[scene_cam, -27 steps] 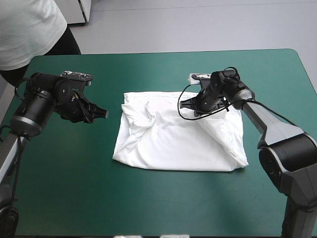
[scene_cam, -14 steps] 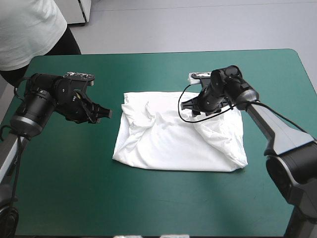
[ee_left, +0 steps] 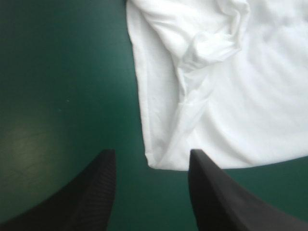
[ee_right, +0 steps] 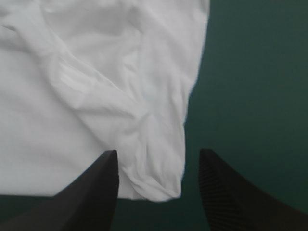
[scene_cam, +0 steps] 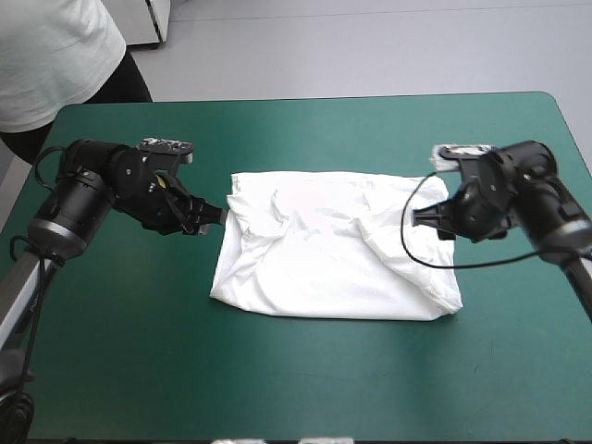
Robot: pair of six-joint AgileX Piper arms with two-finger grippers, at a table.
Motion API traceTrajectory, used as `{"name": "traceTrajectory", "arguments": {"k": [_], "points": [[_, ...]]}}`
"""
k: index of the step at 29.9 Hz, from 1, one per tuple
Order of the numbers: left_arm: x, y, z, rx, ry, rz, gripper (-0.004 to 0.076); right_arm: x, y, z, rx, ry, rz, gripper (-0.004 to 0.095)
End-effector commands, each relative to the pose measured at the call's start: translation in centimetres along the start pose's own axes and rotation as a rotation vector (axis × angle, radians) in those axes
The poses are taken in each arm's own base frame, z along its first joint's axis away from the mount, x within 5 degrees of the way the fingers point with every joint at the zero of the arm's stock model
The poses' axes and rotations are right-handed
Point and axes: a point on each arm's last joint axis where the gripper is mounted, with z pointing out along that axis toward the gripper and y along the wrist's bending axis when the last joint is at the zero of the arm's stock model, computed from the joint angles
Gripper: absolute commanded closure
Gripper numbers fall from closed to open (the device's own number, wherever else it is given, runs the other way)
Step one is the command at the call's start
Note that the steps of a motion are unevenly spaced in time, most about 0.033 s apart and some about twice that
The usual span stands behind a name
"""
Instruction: Fold the cloth
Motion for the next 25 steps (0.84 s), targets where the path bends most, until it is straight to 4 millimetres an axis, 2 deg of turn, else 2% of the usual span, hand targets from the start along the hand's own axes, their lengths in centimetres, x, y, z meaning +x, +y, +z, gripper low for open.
{"name": "traceTrajectory", "arguments": {"k": [1,5,9,11,17,25], "points": [[0.7,-2.2,-2.1,0.028,-0.037,0.029,0.0376,3.0,-2.6,-3.0,-0.008,-0.087,0.091,0.0422],[1.2,-3.5,-1.4,-0.020,-0.027,0.092,0.0318,5.4,-3.8,-4.1,-0.008,-0.098,0.131,0.0422],[2.4,-3.2,1.2,-0.040,0.042,0.055,0.0139,6.1,-4.0,-4.9,-0.008,-0.113,0.124,0.0422],[3.1,-3.0,2.9,-0.054,0.095,0.005,0.0094,6.1,-4.0,-4.9,-0.007,-0.113,0.119,0.0422],[3.9,-3.1,7.3,-0.028,0.144,-0.063,0.0110,6.1,-3.9,-4.9,-0.010,-0.119,0.118,0.0422],[3.5,-3.0,11.0,-0.057,0.213,-0.081,0.0168,6.2,-4.0,-4.8,-0.004,-0.105,0.093,0.0451]]}}
